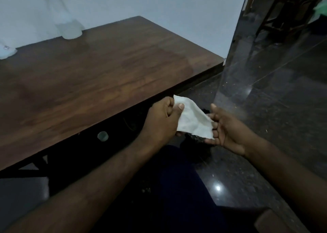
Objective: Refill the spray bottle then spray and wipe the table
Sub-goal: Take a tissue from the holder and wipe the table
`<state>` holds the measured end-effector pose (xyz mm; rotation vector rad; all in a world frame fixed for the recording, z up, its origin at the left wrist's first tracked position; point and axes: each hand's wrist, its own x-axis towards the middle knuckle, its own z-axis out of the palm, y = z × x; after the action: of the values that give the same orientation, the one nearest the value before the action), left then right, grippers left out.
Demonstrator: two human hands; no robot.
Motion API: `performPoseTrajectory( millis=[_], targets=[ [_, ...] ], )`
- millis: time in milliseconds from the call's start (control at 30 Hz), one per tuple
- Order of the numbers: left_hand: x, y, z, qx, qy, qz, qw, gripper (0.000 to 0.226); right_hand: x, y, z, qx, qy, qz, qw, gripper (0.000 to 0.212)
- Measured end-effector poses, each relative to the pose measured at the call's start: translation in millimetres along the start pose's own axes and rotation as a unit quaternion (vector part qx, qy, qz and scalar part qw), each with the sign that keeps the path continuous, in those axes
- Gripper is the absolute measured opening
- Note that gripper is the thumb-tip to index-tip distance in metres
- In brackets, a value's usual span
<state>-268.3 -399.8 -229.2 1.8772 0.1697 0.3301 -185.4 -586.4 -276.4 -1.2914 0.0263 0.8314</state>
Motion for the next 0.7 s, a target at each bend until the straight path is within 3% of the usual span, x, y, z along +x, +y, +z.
performPoseTrajectory(
  millis=[133, 200, 300, 433, 567, 600, 700],
  targets=[
    [8, -18, 49, 0.001, -0.016, -0.035, 0.999, 0.017, 8, 25, -34, 0.051, -0.035, -0.015, 0.998, 0.049],
    [15, -29, 71, -0.011, -0.024, -0.063, 0.998, 0.016, 17, 29, -50, 0.042, 0.018, -0.026, 0.999, 0.044],
    [34, -52, 99, 0.003, 0.002, -0.082, 0.997, 0.016, 36, 32, -75, 0.041, 0.107, -0.022, 0.993, 0.017],
    [67, -88, 131, 0.006, 0.014, -0.143, 0.990, 0.018, 65, 35, -108, 0.067, 0.176, -0.038, 0.981, 0.018],
    [93, -129, 165, 0.027, 0.019, -0.201, 0.979, 0.004, 97, 43, -140, 0.058, 0.245, -0.038, 0.967, 0.011],
    [98, -137, 173, 0.022, 0.008, -0.221, 0.975, 0.007, 105, 47, -148, 0.046, 0.261, -0.034, 0.964, 0.011],
    [115, -165, 196, 0.027, -0.027, -0.253, 0.967, 0.050, 129, 65, -172, 0.005, 0.296, 0.004, 0.955, 0.010]
  ],
)
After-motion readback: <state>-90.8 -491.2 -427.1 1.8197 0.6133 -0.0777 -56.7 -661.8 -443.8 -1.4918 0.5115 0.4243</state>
